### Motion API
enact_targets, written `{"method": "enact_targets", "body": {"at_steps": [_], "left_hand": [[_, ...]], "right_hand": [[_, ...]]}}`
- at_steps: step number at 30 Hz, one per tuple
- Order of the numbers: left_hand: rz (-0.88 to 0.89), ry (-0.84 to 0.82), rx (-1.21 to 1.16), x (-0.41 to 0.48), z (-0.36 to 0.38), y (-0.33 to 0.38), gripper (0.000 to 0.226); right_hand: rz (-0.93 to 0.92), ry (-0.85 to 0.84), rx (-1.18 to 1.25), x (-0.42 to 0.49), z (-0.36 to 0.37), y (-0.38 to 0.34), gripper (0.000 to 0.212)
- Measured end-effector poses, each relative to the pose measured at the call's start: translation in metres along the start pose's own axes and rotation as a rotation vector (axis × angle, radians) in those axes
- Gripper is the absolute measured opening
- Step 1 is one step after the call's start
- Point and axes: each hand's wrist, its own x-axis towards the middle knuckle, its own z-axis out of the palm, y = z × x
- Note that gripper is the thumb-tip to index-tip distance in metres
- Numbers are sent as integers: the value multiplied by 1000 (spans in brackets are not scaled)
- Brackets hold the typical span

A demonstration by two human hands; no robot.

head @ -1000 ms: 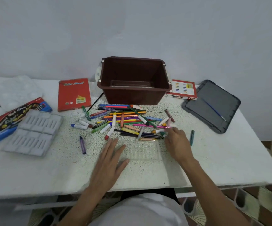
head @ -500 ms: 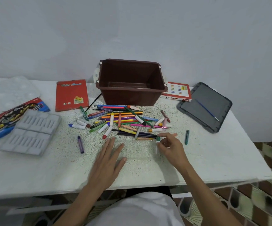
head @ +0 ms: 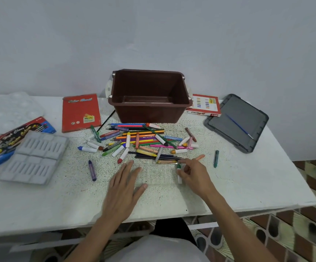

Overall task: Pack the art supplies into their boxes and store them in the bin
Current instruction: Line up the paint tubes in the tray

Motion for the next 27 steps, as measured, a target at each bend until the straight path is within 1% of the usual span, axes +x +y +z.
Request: {"method": "enact_targets", "body": {"at_steps": [6,13,18,27], "left_hand": [[-6,-10,19,1,1,0,67],[-1,-28,38,1,-2,2,66],[-10,-45,30,1,-2,2,67],[25,-28,-27,0,-4,2,70]], "right_hand": [[-48,37,98,-15,7,10,28],[-57,-6,246,-20,6,20,26],[-66,5,260,-20,5,20,25],[-101,-27,140,-17,3,21,30]]}}
